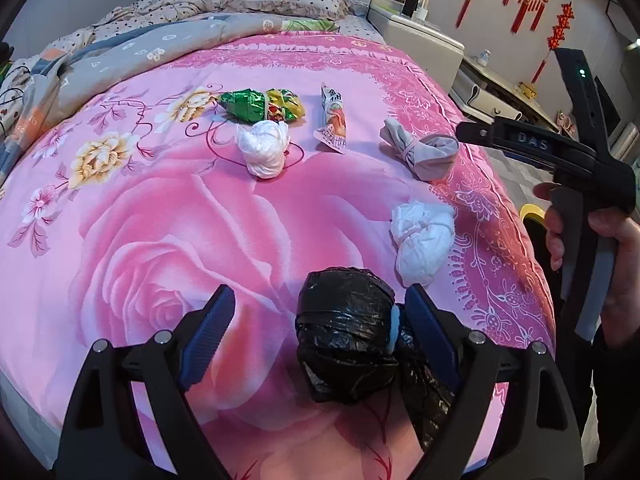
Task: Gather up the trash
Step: 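Grasp the black plastic bag with the left tool while the right tool grasps the grey sock, then carry the black bag and grey sock over the yellow-rimmed bin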
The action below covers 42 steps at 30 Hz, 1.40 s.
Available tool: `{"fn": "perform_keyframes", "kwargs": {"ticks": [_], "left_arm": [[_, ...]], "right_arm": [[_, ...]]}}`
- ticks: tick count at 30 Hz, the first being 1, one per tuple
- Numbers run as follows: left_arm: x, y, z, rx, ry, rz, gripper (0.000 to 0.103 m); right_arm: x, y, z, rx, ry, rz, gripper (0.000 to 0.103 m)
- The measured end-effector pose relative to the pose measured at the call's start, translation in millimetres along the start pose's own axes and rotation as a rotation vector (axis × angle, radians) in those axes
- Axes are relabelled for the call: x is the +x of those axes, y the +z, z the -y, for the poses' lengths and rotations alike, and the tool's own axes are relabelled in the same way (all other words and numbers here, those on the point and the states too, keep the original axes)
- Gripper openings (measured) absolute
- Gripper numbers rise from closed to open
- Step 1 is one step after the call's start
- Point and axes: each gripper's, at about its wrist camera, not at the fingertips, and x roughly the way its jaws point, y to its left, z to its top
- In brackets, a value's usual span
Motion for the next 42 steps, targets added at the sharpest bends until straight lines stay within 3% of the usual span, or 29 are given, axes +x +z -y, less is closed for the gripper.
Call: {"fn": "perform_keyframes", "kwargs": {"ticks": [3, 8, 15, 18, 27, 29, 32, 42], "left_arm": [[6.4, -1.7, 0.1, -0.004, -0.011, -0.007, 0.083], [12.3, -5.1, 1.4, -0.019, -0.043, -0.004, 0.081], [17.3, -10.0, 15.9, 0.035, -0.038, 0.008, 0.071], [20.8, -11.2, 23.5, 0.057, -0.04, 0.003, 0.061], [21.6, -15.6, 34.8, 0.106, -0.013, 0.042, 0.047], [22.7, -14.9, 32.3, 0.095, -0.024, 0.04, 0.046], [22.8, -15.3, 31.3, 0.093, -0.03, 0.043, 0.045], [18.6, -12.6, 24.8, 0.066, -0.051, 0.037, 0.037]], "right_arm": [[15.0, 0.3, -4.2, -0.007, 0.036, -0.032, 0.095], [26.4, -1.0, -12.7, -0.046, 0.015, -0.031, 0.095], [40.4, -4.8, -12.7, -0.032, 0.021, -0.05, 0.094], [44.7, -4.8, -12.7, -0.026, 0.039, -0.06, 0.087], [59.3, -7.8, -18.4, -0.045, 0.062, -0.105, 0.065], [59.4, -7.0, -17.1, -0.043, 0.073, -0.101, 0.048], [62.0, -7.1, -17.4, -0.042, 0.091, -0.109, 0.037], [48.3, -5.8, -20.7, -0.055, 0.1, -0.062, 0.03]]}}
